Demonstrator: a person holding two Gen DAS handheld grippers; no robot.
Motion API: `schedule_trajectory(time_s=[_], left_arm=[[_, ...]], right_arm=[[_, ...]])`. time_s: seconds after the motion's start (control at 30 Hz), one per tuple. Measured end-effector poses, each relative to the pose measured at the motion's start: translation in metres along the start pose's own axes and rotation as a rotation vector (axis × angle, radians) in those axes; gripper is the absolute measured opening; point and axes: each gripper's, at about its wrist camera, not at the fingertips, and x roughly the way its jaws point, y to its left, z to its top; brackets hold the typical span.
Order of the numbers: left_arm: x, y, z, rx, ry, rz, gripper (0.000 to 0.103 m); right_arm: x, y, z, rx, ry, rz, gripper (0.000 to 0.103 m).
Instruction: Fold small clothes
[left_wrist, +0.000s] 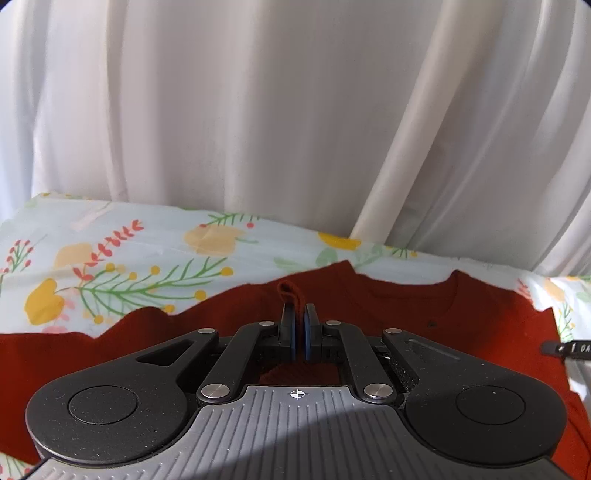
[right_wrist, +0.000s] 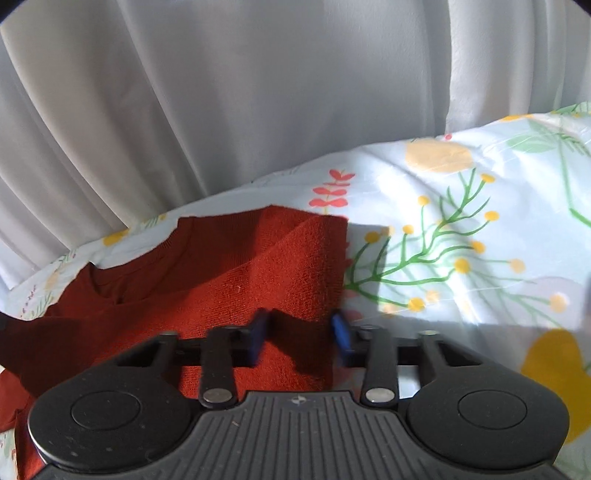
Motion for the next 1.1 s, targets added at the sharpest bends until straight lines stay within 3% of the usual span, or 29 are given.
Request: schedule_trajectory(time_s=[0.03, 0.07, 0.2, 0.37, 0.47, 0.53, 0.6, 0.63, 0.7, 0.8, 0.87, 0.9, 0.97, 1.03, 1.1], left_arm=[[0.002, 0.000, -0.001, 0.009, -0.004, 0.015, 0.006], [0.002, 0.000, -0.001, 0.017, -0.012, 0.030, 0.006], [0.014, -0.001, -0.010, 0.022, -0.002, 0.047, 0.006], [0.041, -0.007, -0.029, 0.072, 0.069, 0.116, 0.008], [0.031, 0.002, -0.028, 0.020, 0.097, 0.125, 0.018], [0.010, 0.002, -0.025, 0.017, 0.035, 0.089, 0.032], [-0.007, -0.005, -0.023, -0.005, -0.031, 0.024, 0.060], [-0.011, -0.011, -0.024, -0.030, -0.047, -0.021, 0.064], [-0.005, -0.024, -0.030, -0.083, -0.013, -0.126, 0.083], [0.016, -0.042, -0.047, -0.139, 0.077, -0.247, 0.086], [0.033, -0.042, -0.058, -0.199, 0.121, -0.283, 0.086], [0.033, -0.040, -0.063, -0.212, 0.080, -0.285, 0.086], [0.030, -0.035, -0.067, -0.204, 0.056, -0.248, 0.085], [0.026, -0.029, -0.068, -0.190, 0.057, -0.231, 0.084], [0.023, -0.023, -0.068, -0.176, 0.061, -0.192, 0.084]], right_arm=[[0.001, 0.003, -0.001, -0.022, -0.013, -0.009, 0.013], [-0.002, 0.008, -0.002, -0.068, -0.041, -0.020, 0.010], [-0.007, 0.016, -0.002, -0.142, -0.146, -0.113, 0.007], [0.008, 0.010, -0.008, -0.151, -0.146, -0.179, 0.007], [0.003, 0.014, -0.008, -0.161, -0.160, -0.202, 0.011], [-0.011, 0.013, -0.008, -0.137, -0.193, -0.210, 0.016], [-0.027, 0.016, -0.012, -0.129, -0.222, -0.148, 0.017], [-0.033, 0.019, -0.016, -0.128, -0.217, -0.086, 0.017], [-0.034, 0.031, -0.023, -0.133, -0.173, 0.051, 0.017], [-0.011, 0.049, -0.037, -0.057, -0.036, 0.298, 0.018], [0.013, 0.042, -0.045, 0.116, 0.084, 0.471, 0.019], [0.022, 0.036, -0.049, 0.191, 0.117, 0.501, 0.019], [0.032, 0.017, -0.056, 0.321, 0.100, 0.528, 0.010], [0.031, -0.002, -0.056, 0.410, 0.066, 0.497, 0.004], [0.023, -0.017, -0.052, 0.404, 0.010, 0.432, 0.000]])
